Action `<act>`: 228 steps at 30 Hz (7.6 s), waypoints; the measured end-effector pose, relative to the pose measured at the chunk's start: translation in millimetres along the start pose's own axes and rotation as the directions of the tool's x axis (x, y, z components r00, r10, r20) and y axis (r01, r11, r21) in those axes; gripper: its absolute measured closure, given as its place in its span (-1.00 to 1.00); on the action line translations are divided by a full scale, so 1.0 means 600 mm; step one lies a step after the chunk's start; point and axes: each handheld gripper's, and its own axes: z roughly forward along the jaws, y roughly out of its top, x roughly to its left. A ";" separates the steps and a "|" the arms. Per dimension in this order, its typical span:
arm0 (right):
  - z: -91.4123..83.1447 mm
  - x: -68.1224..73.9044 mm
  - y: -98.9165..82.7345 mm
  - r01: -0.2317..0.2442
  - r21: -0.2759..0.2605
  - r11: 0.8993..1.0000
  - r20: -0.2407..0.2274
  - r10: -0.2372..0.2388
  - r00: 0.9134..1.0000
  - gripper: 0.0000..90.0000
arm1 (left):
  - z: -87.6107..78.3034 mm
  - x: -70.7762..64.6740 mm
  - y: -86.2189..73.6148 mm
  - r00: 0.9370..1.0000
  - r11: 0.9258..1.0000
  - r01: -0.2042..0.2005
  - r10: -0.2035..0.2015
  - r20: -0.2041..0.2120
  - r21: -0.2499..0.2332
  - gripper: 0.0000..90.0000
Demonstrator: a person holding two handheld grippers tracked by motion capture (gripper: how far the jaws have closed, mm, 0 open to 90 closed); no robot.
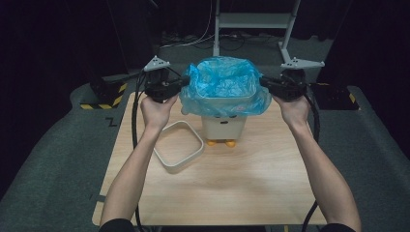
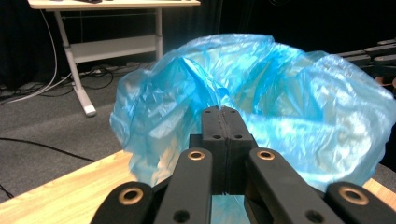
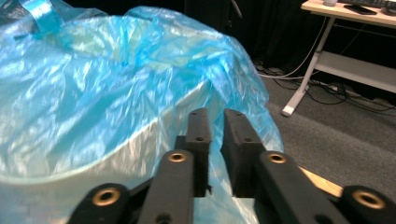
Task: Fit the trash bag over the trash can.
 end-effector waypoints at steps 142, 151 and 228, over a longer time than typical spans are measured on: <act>0.124 -0.024 0.082 0.032 0.039 0.999 0.010 -0.032 0.999 0.63 | 0.047 -0.030 -0.012 0.999 0.999 -0.040 0.039 0.032 0.035 -0.33; 0.064 -0.018 0.075 0.027 -0.018 0.999 0.013 -0.027 1.000 0.34 | 0.041 -0.027 -0.011 0.999 0.999 -0.040 0.040 0.013 0.013 -0.33; -0.045 -0.031 -0.278 -0.164 -0.001 0.986 0.097 0.163 0.982 0.30 | -0.075 0.041 -0.184 0.992 0.993 0.057 -0.067 -0.104 -0.100 -0.32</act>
